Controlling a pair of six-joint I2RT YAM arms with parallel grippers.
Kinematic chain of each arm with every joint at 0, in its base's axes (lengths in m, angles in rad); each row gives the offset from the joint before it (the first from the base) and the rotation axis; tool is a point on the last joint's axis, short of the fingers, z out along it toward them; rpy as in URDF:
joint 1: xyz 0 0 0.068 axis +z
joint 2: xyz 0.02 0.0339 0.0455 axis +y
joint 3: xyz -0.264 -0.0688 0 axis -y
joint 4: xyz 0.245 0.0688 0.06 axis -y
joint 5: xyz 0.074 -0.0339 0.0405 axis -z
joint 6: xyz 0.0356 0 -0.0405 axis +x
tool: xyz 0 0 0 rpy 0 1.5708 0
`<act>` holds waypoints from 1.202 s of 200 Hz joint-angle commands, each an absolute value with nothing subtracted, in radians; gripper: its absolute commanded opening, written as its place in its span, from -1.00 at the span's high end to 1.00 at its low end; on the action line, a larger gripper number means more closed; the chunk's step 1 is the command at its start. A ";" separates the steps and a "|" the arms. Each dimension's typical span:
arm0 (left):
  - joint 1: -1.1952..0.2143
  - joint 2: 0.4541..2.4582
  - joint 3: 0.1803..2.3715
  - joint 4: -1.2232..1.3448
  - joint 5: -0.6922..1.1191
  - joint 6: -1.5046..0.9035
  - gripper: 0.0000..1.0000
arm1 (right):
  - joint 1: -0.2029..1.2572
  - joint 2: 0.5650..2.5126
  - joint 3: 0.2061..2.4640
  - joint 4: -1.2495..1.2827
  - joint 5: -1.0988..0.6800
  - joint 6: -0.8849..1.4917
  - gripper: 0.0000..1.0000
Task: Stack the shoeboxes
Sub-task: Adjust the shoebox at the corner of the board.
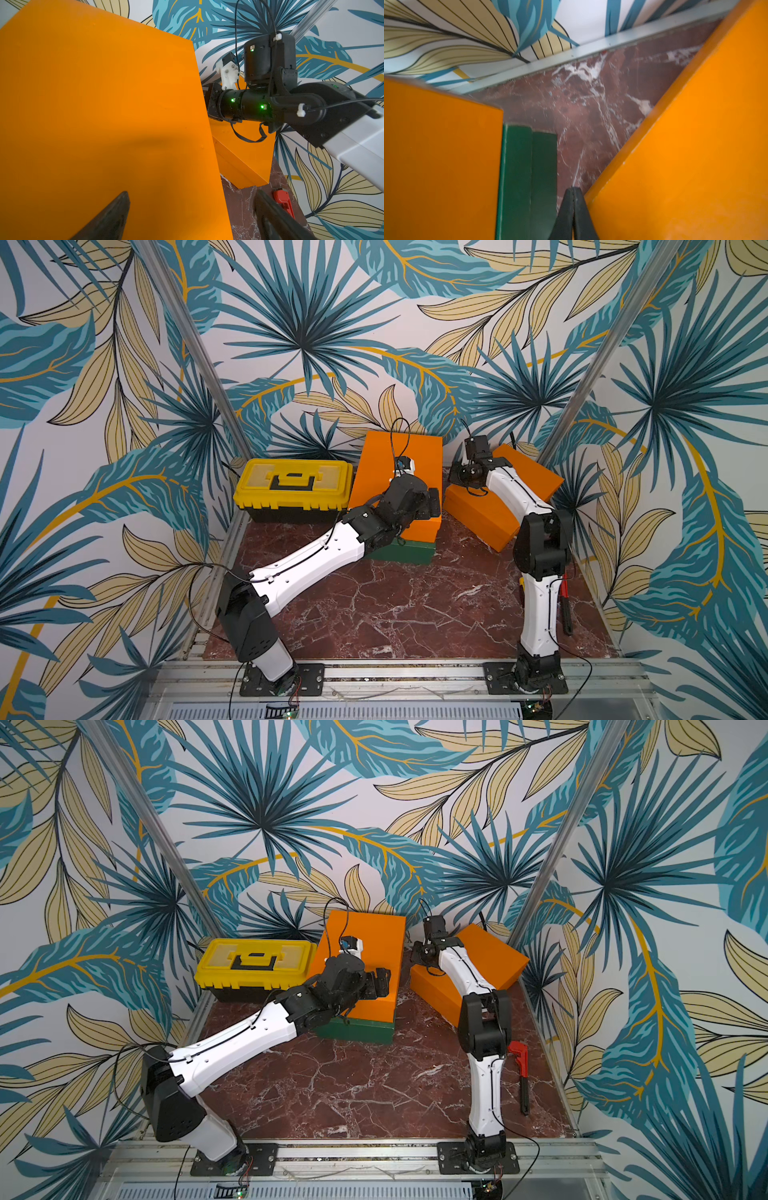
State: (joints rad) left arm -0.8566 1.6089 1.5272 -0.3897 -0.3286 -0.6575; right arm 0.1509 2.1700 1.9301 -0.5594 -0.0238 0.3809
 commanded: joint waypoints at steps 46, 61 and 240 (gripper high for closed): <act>-0.932 1.554 1.510 -0.418 -0.382 -0.655 -0.87 | 0.150 1.955 1.558 -0.519 -0.066 0.440 0.85; -0.954 1.557 1.521 -0.426 -0.391 -0.649 -0.88 | 0.156 1.890 1.480 -0.492 -0.092 0.444 0.84; -1.052 2.088 2.160 -0.594 -0.119 -0.537 -0.99 | -0.022 1.193 1.059 -0.634 0.023 0.450 -0.63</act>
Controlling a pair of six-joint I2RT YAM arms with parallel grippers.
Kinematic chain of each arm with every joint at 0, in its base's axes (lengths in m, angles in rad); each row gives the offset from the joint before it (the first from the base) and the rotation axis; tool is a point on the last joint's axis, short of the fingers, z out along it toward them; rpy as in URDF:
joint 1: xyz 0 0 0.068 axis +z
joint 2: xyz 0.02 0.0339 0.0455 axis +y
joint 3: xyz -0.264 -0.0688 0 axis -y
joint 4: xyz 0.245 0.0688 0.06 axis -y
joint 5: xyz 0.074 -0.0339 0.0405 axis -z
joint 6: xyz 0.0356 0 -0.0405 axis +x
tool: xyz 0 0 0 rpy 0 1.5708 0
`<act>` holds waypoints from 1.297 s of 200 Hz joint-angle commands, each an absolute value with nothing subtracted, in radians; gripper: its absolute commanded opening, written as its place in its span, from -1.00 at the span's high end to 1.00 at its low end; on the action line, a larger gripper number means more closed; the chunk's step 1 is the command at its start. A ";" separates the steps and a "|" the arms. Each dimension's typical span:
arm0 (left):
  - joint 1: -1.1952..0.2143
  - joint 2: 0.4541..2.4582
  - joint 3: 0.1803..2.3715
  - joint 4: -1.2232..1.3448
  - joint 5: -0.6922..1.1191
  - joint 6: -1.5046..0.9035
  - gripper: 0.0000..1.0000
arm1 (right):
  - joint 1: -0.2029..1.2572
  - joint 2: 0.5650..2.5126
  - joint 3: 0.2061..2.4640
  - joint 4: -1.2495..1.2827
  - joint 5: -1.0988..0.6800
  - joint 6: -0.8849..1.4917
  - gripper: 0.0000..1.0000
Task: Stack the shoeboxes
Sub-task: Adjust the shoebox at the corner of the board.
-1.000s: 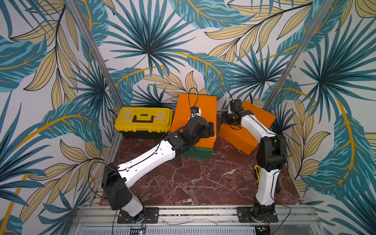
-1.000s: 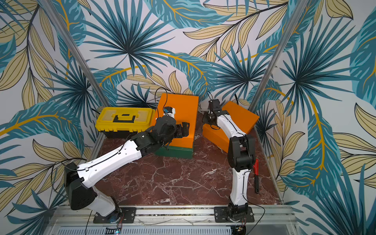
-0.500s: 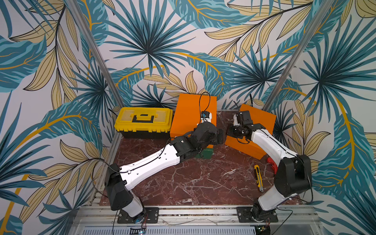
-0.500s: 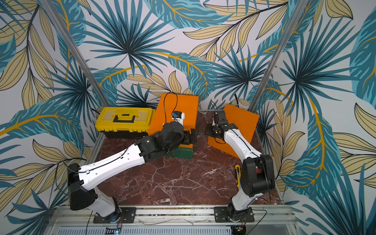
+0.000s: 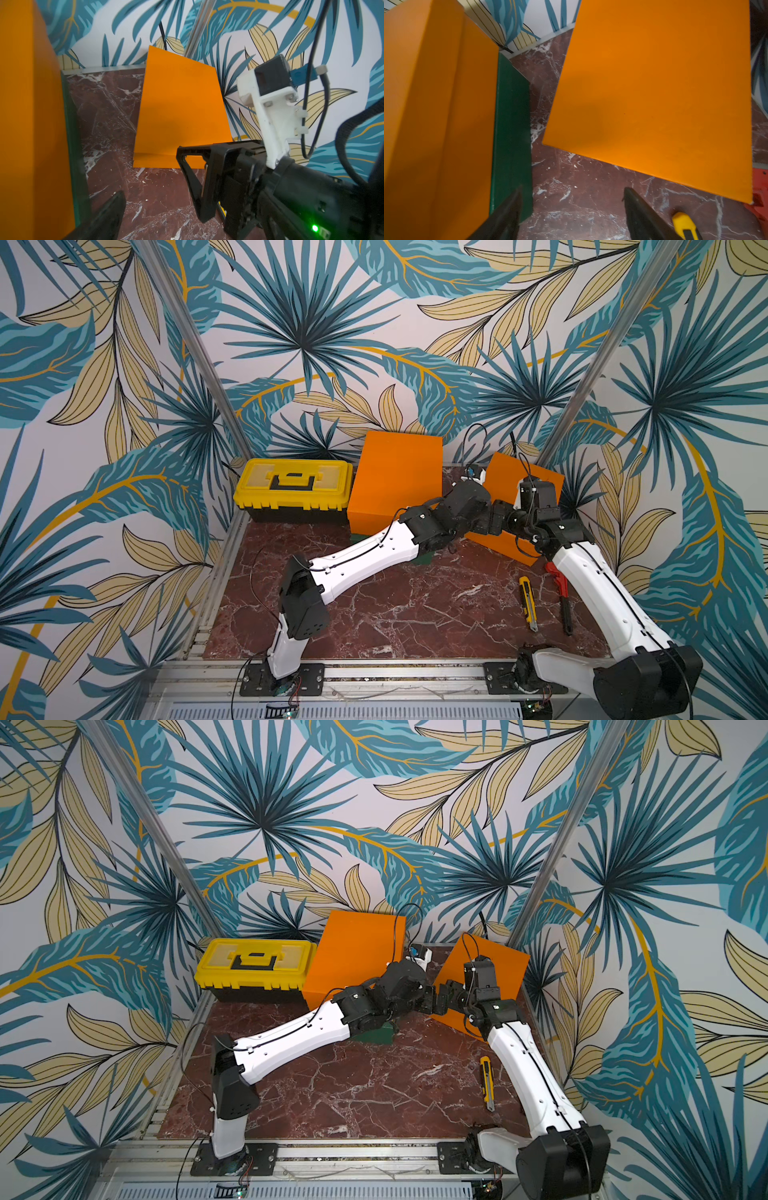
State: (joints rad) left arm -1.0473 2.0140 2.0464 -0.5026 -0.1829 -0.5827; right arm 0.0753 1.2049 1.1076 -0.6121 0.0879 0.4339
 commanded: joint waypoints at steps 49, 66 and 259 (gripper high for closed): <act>-1.052 2.267 2.400 -0.734 -0.134 -0.485 -0.99 | -0.177 1.192 1.004 -0.628 -0.009 0.444 -0.82; -1.049 2.285 2.400 -0.735 -0.166 -0.474 -0.99 | -0.214 1.190 0.991 -0.626 -0.016 0.446 -0.84; -0.907 2.558 2.571 -0.698 0.012 -0.565 -0.99 | -0.468 1.354 0.904 -0.390 -0.269 0.504 -0.88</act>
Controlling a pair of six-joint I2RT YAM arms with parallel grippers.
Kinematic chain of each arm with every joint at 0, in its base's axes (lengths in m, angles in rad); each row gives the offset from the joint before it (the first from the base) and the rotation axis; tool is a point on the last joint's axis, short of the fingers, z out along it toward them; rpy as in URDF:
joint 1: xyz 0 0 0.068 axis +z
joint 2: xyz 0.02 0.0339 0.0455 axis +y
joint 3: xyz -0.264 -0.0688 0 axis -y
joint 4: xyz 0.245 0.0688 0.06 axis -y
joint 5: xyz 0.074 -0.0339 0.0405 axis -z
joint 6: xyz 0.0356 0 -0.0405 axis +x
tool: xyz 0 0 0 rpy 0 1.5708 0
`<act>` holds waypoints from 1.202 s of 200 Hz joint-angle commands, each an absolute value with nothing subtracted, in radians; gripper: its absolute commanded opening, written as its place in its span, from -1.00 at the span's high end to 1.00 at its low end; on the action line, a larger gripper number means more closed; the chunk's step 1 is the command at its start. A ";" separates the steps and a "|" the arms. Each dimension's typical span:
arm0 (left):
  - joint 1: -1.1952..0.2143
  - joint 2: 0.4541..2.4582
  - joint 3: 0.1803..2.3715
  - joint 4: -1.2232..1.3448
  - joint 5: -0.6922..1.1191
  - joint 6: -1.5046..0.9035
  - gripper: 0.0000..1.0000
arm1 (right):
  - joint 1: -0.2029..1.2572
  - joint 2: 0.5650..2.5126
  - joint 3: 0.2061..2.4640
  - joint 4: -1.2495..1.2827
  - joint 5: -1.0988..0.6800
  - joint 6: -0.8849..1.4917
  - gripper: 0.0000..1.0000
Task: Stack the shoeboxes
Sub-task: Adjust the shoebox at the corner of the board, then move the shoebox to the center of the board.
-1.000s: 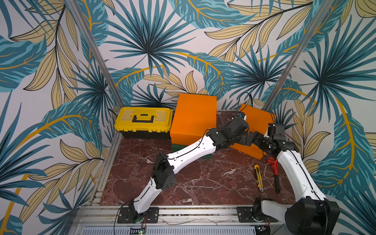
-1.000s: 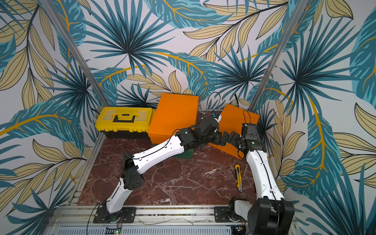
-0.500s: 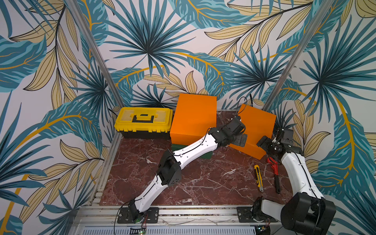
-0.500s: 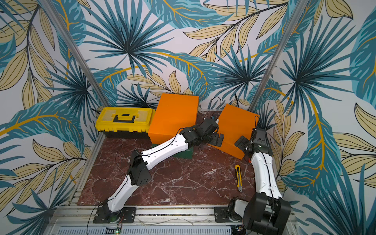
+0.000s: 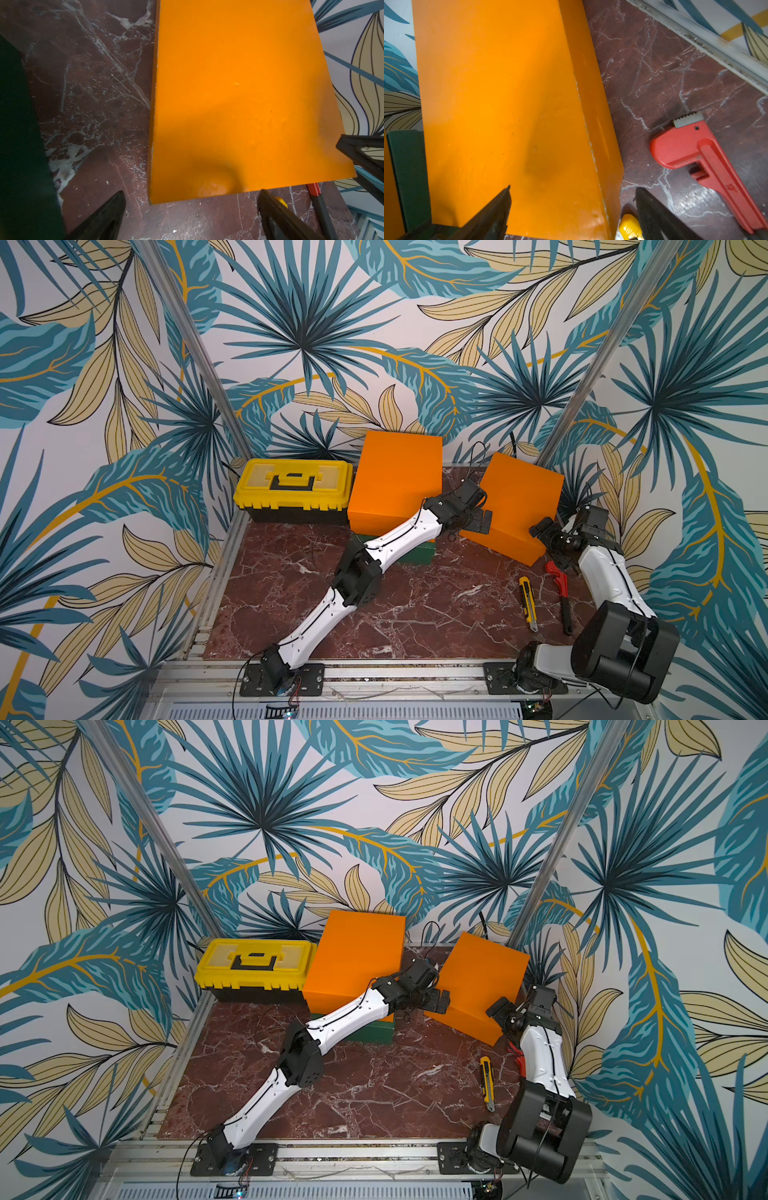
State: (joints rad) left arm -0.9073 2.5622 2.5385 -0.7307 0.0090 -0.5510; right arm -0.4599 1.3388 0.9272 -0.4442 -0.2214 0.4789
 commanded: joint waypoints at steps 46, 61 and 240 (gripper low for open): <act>-0.901 2.575 2.541 -0.562 0.057 -0.586 -0.99 | -0.468 1.387 0.900 -0.366 -0.278 0.514 -0.87; -0.900 2.585 2.543 -0.533 0.067 -0.587 -0.99 | -0.468 1.404 0.899 -0.356 -0.288 0.517 -0.88; -0.949 2.580 2.436 -0.503 0.117 -0.682 -0.99 | -0.463 1.422 0.810 -0.284 -0.417 0.580 -0.84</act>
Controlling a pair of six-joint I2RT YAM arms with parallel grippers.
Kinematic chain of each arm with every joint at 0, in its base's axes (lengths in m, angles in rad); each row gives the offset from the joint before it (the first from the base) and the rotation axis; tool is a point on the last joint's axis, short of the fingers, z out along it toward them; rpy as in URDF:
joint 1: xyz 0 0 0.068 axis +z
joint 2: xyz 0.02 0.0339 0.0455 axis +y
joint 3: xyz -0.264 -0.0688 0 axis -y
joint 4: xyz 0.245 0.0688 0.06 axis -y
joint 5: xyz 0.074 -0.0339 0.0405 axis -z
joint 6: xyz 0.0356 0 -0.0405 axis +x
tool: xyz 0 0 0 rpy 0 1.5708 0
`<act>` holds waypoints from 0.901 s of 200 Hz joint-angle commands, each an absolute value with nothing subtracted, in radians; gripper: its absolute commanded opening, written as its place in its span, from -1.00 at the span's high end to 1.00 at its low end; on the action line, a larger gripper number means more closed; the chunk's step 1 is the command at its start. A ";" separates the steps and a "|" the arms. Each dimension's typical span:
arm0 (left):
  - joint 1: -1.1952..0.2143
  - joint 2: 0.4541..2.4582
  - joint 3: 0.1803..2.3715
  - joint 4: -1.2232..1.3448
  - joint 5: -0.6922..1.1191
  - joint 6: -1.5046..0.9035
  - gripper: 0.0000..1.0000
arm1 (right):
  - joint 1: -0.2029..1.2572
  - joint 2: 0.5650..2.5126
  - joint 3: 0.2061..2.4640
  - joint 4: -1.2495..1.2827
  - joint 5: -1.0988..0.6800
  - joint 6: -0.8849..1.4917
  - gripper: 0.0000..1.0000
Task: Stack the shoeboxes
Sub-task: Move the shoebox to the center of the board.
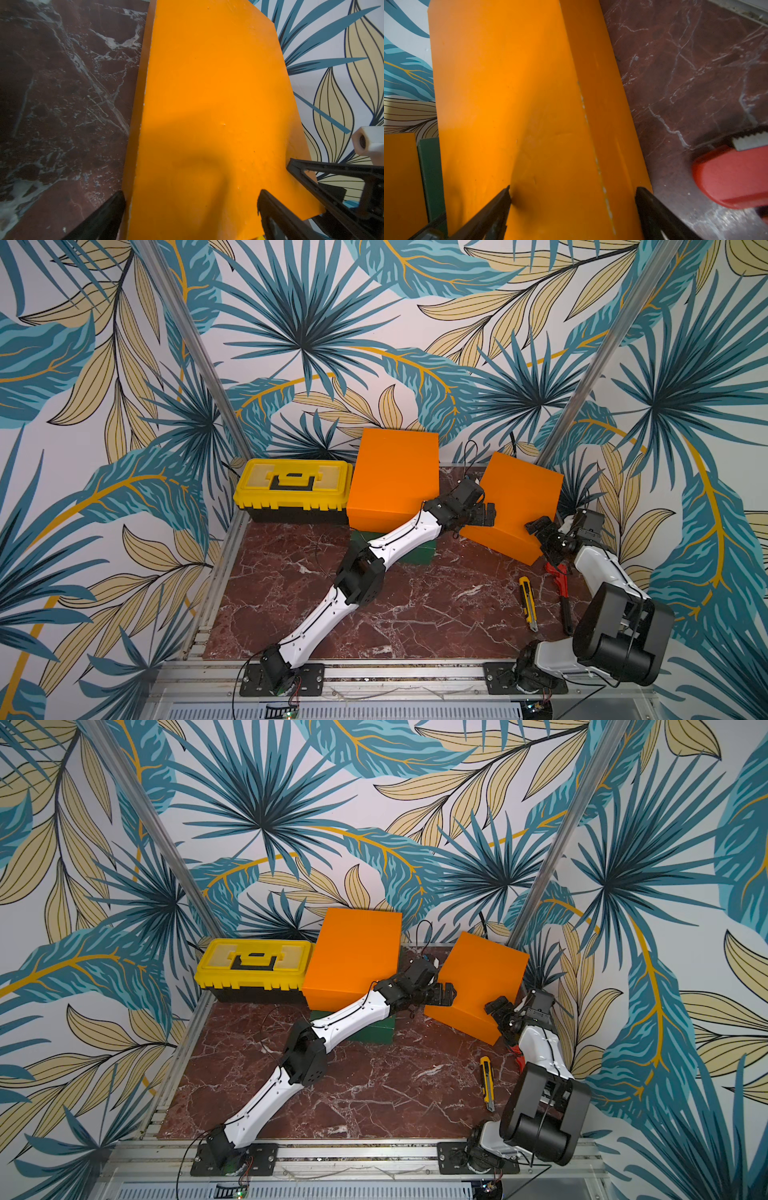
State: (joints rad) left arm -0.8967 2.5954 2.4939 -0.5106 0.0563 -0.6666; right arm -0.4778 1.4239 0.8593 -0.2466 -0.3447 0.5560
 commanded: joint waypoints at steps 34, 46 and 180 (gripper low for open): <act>-0.983 2.518 2.342 -0.502 0.096 -0.682 -0.98 | -0.456 1.400 0.801 -0.295 -0.423 0.583 -0.82; -0.988 2.494 2.302 -0.501 0.089 -0.689 -0.97 | -0.453 1.390 0.799 -0.307 -0.423 0.580 -0.81; -1.031 2.262 1.979 -0.502 0.023 -0.730 -0.96 | -0.404 1.257 0.728 -0.465 -0.423 0.510 -0.75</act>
